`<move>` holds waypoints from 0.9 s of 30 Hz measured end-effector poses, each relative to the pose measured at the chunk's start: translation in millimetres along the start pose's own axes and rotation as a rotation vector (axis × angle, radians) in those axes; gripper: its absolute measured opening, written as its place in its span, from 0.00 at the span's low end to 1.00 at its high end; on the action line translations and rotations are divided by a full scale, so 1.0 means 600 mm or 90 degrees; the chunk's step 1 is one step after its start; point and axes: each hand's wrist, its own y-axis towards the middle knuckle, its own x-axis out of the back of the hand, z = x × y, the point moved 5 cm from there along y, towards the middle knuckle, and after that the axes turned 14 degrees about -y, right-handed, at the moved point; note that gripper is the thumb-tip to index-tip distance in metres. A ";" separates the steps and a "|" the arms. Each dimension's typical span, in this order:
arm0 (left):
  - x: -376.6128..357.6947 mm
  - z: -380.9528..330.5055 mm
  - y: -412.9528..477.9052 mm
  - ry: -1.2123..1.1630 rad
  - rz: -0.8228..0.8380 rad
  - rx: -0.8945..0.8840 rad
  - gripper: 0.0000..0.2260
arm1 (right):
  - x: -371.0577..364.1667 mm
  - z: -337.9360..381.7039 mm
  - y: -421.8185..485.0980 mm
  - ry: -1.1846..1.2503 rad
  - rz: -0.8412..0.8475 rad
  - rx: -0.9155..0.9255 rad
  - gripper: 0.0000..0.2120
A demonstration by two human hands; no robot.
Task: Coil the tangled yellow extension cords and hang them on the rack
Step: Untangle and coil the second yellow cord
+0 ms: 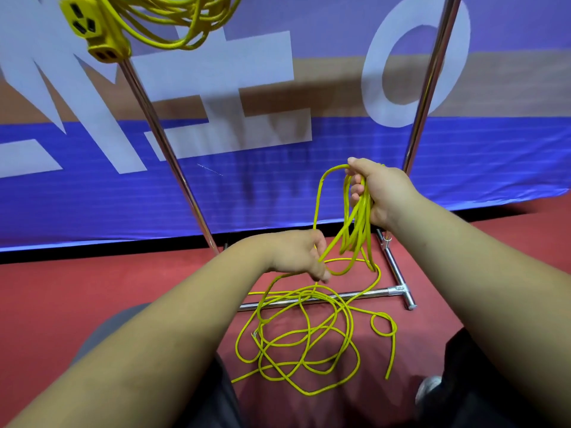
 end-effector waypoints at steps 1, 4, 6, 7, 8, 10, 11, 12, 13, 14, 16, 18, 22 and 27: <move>-0.002 0.011 0.002 0.065 0.030 0.019 0.13 | 0.002 0.001 -0.001 -0.003 0.000 -0.006 0.10; -0.014 0.057 0.009 0.218 0.107 0.125 0.02 | 0.008 0.006 -0.002 0.000 0.004 -0.022 0.11; -0.005 0.085 0.016 0.217 0.095 0.193 0.06 | 0.010 0.009 -0.002 -0.010 0.023 -0.030 0.13; 0.006 0.092 0.019 0.209 0.062 0.205 0.07 | 0.011 0.011 -0.002 -0.025 0.035 -0.033 0.14; 0.021 0.095 0.020 0.209 0.023 0.204 0.07 | 0.011 0.012 -0.003 -0.044 0.049 -0.034 0.14; 0.054 0.089 0.018 0.214 -0.058 0.176 0.08 | 0.009 0.015 -0.006 -0.083 0.081 -0.035 0.13; 0.068 0.084 0.015 0.197 -0.089 0.156 0.10 | 0.007 0.015 -0.009 -0.106 0.096 -0.037 0.12; 0.081 0.080 0.012 0.164 -0.114 0.139 0.12 | 0.004 0.016 -0.014 -0.128 0.111 -0.040 0.11; 0.093 0.077 0.009 0.135 -0.141 0.123 0.13 | 0.000 0.015 -0.020 -0.147 0.128 -0.043 0.11; 0.106 0.072 0.005 0.117 -0.179 0.103 0.13 | -0.005 0.014 -0.025 -0.160 0.145 -0.046 0.11; 0.135 0.059 -0.003 0.086 -0.273 0.067 0.12 | -0.013 0.010 -0.033 -0.166 0.166 -0.051 0.13; 0.142 0.047 -0.008 0.063 -0.288 0.061 0.11 | -0.018 0.007 -0.035 -0.155 0.169 -0.050 0.13; 0.083 0.035 -0.005 0.241 -0.110 0.086 0.12 | -0.019 0.003 -0.028 -0.107 0.139 -0.036 0.12; -0.010 -0.046 -0.006 0.086 -0.104 -0.176 0.14 | -0.024 0.001 -0.027 -0.064 0.099 -0.008 0.12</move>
